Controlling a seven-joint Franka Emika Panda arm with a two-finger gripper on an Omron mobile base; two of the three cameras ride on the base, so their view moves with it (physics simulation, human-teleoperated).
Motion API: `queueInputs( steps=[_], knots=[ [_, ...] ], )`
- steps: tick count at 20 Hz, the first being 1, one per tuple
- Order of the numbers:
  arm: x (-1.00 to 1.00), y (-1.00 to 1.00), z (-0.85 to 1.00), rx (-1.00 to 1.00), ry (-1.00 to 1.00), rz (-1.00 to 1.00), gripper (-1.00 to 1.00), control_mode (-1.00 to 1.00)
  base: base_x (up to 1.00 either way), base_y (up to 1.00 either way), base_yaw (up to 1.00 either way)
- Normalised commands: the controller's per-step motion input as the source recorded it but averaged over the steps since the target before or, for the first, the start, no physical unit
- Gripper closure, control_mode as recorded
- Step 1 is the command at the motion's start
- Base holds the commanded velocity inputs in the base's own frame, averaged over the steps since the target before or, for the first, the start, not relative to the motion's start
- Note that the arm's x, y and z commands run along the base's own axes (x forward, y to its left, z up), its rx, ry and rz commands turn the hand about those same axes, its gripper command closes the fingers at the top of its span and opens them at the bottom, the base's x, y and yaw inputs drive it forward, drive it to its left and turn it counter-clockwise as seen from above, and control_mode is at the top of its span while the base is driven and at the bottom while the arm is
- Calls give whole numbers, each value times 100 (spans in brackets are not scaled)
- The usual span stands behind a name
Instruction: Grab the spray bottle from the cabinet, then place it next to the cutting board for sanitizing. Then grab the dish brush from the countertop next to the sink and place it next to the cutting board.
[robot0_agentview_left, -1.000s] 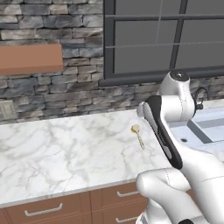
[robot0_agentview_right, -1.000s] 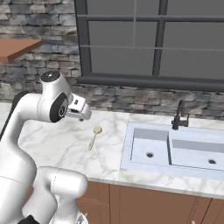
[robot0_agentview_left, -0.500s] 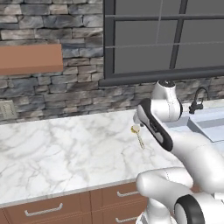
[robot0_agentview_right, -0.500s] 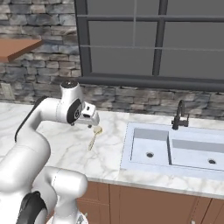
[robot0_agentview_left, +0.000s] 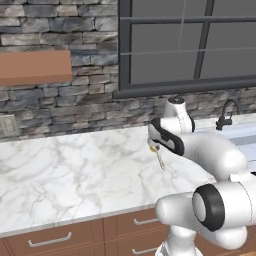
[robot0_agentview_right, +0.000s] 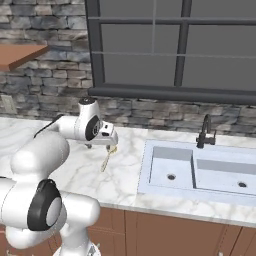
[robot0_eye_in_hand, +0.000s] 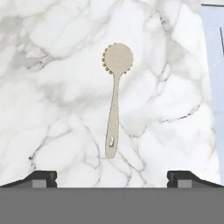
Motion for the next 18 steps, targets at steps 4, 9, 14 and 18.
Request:
queueInputs(
  steps=[4,9,14,18],
  knots=[
    [49,0,-38,0,7,11,-100,-100,0,0,0],
    [36,-2,-37,0,7,10,-100,-100,0,0,0],
    [31,-1,-35,0,10,8,-100,-100,0,0,0],
    [32,-1,-34,0,14,7,-100,-100,0,0,0]
  ],
)
